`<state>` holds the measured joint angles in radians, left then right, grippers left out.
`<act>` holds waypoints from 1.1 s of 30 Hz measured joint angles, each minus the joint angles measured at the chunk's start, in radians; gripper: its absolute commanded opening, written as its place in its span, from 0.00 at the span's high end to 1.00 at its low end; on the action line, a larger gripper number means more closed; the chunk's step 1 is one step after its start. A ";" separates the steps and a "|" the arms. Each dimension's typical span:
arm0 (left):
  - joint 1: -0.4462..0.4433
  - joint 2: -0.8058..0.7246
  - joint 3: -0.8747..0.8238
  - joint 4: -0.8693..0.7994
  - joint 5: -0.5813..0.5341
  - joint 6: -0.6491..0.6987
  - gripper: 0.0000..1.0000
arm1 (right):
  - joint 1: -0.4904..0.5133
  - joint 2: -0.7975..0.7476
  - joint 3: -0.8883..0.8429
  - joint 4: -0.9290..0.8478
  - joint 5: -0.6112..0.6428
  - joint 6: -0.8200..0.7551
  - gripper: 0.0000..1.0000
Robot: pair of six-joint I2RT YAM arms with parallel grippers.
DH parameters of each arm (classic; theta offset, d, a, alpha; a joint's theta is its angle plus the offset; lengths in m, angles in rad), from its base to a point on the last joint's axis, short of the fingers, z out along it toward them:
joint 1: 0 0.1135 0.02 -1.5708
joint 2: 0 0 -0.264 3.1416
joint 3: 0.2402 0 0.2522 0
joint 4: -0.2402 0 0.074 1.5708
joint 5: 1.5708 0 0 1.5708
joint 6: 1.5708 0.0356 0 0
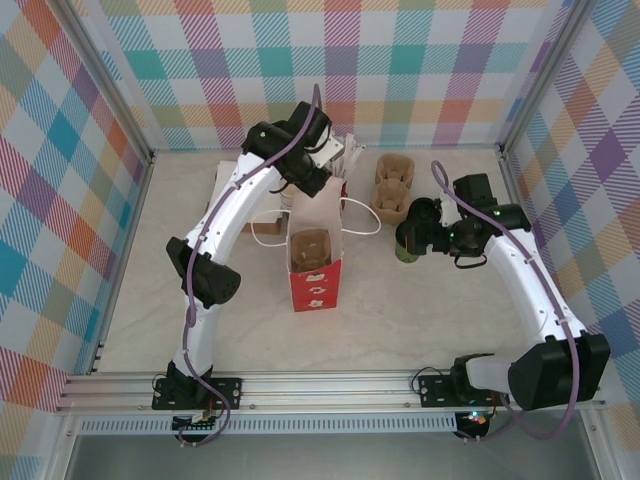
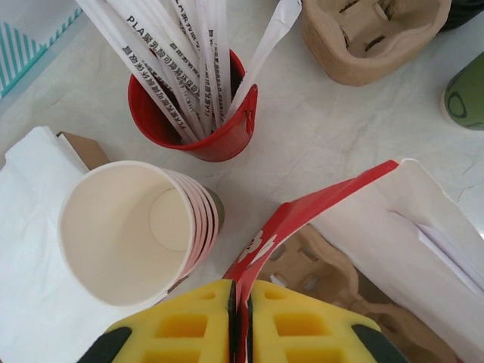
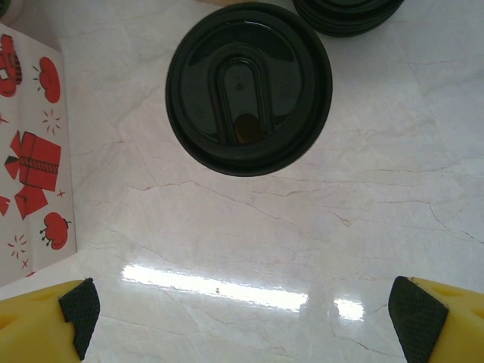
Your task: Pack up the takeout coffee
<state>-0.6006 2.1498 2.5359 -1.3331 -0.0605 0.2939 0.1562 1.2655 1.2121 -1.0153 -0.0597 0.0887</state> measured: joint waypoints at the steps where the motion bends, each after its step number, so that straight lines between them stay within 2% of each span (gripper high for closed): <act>1: 0.000 0.000 0.000 0.000 0.002 -0.022 0.90 | 0.000 0.004 0.000 -0.001 0.005 0.000 0.00; 13: 0.040 0.000 0.000 -0.003 0.053 -0.281 0.94 | 0.000 0.056 0.000 -0.012 0.014 0.000 0.00; 18: 0.079 0.000 0.000 -0.021 0.068 -0.325 0.91 | 0.000 0.084 0.000 -0.019 0.013 0.000 0.00; 26: 0.084 0.000 0.000 -0.028 0.117 -0.329 0.72 | 0.000 0.146 0.000 -0.018 0.013 0.000 0.00; 33: 0.084 -0.007 -0.002 -0.027 0.127 -0.322 0.34 | 0.000 0.179 0.000 -0.003 0.010 0.001 0.00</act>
<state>-0.5163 2.1426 2.5336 -1.3598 0.0669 -0.0284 0.1562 1.4441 1.2118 -1.0183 -0.0498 0.0895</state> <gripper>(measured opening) 0.574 0.996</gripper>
